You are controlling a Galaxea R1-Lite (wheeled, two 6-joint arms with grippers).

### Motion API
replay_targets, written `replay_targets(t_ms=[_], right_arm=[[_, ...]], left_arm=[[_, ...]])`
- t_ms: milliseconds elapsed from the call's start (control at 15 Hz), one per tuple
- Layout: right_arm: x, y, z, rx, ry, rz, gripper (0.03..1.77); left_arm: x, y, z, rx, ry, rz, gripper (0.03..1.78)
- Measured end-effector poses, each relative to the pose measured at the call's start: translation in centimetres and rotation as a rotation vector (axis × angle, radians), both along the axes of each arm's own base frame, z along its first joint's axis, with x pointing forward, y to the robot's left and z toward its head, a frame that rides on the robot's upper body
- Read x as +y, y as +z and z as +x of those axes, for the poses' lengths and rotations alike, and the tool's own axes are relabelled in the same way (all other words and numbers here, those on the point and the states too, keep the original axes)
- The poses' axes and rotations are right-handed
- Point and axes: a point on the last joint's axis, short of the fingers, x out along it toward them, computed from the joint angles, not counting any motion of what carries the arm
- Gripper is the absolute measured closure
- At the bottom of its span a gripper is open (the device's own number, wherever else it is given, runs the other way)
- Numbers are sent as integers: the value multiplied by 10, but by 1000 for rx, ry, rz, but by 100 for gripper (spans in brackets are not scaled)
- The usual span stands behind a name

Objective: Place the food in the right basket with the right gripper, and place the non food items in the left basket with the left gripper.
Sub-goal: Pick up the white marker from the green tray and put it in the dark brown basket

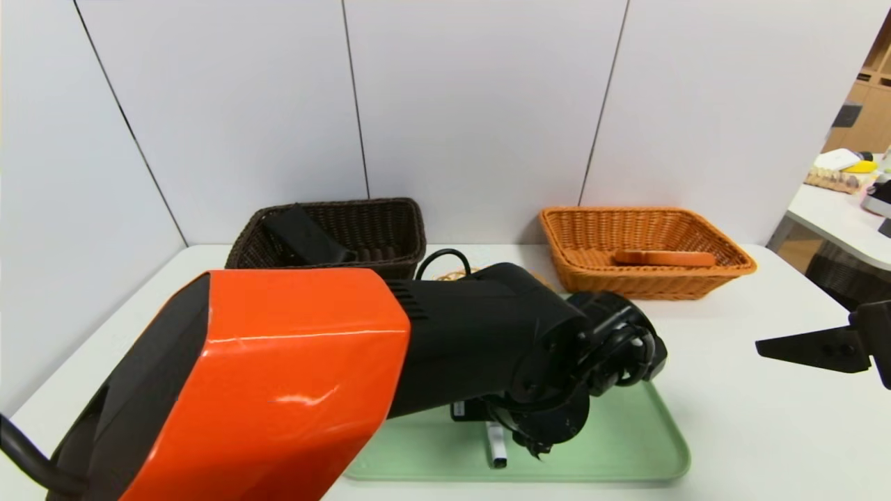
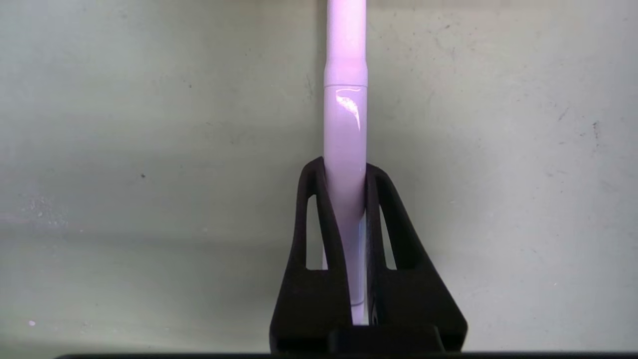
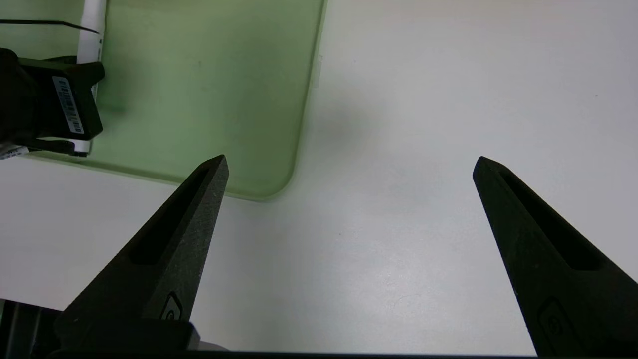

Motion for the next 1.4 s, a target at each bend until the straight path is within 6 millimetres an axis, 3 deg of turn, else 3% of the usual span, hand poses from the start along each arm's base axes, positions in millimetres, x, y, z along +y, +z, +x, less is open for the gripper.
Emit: replay_targets(t_ms=[533, 1067, 1400], right_arm=[[1, -1, 0, 4, 5, 0, 10], [1, -1, -1, 3, 7, 1, 10], [0, -2, -4, 6, 8, 2, 10]], left_arm=[[22, 26, 15, -23, 51, -42, 166], [50, 66, -4, 24, 46, -55, 166], [70, 103, -15, -41, 37, -111, 166]])
